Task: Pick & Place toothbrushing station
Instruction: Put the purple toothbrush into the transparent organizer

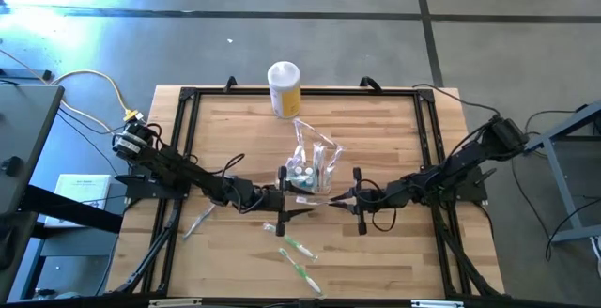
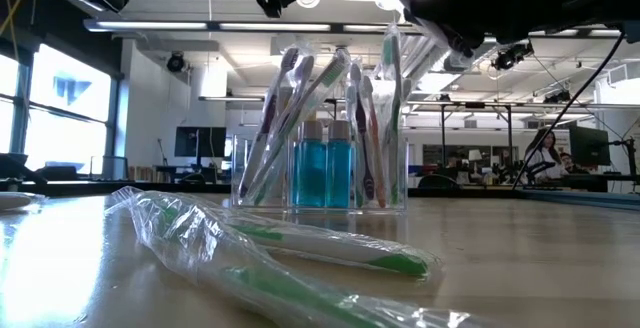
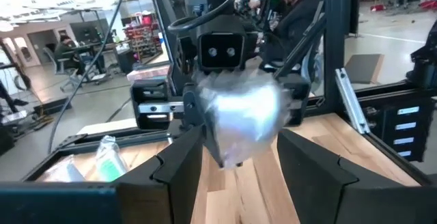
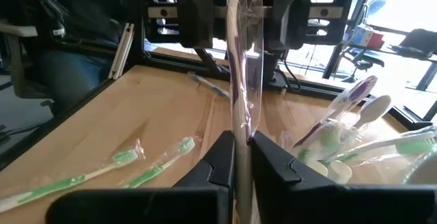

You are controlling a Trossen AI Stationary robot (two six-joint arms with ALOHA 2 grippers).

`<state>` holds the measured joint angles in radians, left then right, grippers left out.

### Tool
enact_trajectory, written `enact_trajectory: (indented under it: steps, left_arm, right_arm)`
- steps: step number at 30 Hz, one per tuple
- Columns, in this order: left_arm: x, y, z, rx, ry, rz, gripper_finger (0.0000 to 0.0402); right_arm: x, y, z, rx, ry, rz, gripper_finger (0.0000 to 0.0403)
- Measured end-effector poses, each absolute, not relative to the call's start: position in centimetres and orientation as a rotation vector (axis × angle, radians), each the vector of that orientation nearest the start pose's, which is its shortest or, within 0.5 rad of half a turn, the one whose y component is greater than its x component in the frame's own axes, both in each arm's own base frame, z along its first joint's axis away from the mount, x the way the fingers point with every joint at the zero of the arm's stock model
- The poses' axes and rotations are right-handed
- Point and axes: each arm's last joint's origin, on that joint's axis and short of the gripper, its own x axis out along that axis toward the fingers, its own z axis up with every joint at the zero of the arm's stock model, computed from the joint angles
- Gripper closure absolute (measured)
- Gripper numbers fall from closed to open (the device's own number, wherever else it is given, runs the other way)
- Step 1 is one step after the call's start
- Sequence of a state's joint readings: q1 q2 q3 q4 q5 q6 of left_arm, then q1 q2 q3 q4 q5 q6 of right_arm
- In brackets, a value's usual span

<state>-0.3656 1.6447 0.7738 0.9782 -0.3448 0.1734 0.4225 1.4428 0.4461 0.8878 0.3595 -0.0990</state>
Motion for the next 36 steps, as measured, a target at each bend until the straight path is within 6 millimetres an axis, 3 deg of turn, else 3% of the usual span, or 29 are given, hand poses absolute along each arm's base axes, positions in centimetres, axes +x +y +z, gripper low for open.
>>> enact_trajectory:
  steps: [22, 28, 36]
  left_arm:
    - [32.25, -10.38, 22.68, 0.071, -0.109, -0.002, 0.0222]
    - [32.24, -10.39, 22.67, 0.052, -0.109, -0.003, 0.0269]
    - [32.25, -10.43, 22.54, 0.057, -0.096, -0.006, 0.0374]
  right_arm:
    - [24.63, 9.60, 17.94, -0.148, 0.117, 0.057, 0.0383]
    - [24.63, 9.60, 17.94, -0.146, 0.118, 0.056, 0.0383]
    - [24.62, 9.58, 17.87, -0.130, 0.125, 0.054, 0.0374]
